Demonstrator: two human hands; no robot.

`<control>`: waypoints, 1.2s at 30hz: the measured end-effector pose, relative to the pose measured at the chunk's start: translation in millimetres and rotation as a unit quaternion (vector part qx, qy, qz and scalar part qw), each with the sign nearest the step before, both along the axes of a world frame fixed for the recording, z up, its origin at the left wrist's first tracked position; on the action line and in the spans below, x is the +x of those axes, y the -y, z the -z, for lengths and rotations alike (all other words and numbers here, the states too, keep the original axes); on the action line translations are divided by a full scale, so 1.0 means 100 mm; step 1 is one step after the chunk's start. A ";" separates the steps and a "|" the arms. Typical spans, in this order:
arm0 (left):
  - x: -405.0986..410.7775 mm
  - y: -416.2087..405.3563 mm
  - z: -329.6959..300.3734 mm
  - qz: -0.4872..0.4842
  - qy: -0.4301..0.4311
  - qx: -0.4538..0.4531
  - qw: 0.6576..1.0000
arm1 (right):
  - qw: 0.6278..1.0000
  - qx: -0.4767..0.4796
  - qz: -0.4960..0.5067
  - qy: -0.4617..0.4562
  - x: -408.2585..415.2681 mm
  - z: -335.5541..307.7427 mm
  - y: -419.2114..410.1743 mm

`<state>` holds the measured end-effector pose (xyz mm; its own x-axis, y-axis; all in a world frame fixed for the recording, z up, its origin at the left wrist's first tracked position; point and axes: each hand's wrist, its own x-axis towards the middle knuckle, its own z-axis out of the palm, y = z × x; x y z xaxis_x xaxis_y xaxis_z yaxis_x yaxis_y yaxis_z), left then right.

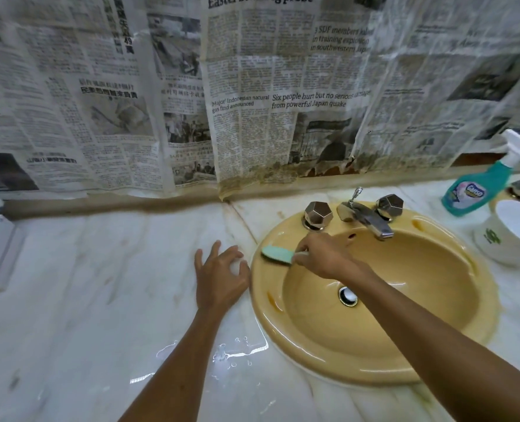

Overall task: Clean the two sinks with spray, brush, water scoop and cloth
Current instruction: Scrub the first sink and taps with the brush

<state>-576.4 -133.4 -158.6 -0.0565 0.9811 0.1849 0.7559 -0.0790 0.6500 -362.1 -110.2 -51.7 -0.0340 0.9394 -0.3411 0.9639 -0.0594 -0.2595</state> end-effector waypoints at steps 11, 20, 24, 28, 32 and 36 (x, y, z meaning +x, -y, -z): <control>0.01 0.00 -0.04 0.002 -0.032 -0.031 0.999 | 0.996 0.036 0.069 -0.052 0.26 -0.04 0.08; 0.03 -0.01 -0.03 0.001 -0.052 -0.026 0.998 | 0.958 0.072 0.200 -0.194 0.25 0.34 0.27; 0.03 -0.02 -0.02 -0.003 -0.059 -0.021 0.998 | 0.959 0.084 0.147 -0.229 0.12 0.50 0.50; 0.04 -0.01 -0.03 -0.004 -0.063 -0.024 0.998 | 0.892 0.112 0.299 -0.320 0.24 0.53 0.38; 0.03 -0.01 -0.04 -0.003 -0.060 -0.022 0.998 | 0.924 0.093 0.230 -0.292 0.13 0.52 0.49; 0.05 0.00 -0.06 -0.006 -0.061 -0.025 0.998 | 0.893 0.125 0.331 -0.279 0.31 0.43 0.27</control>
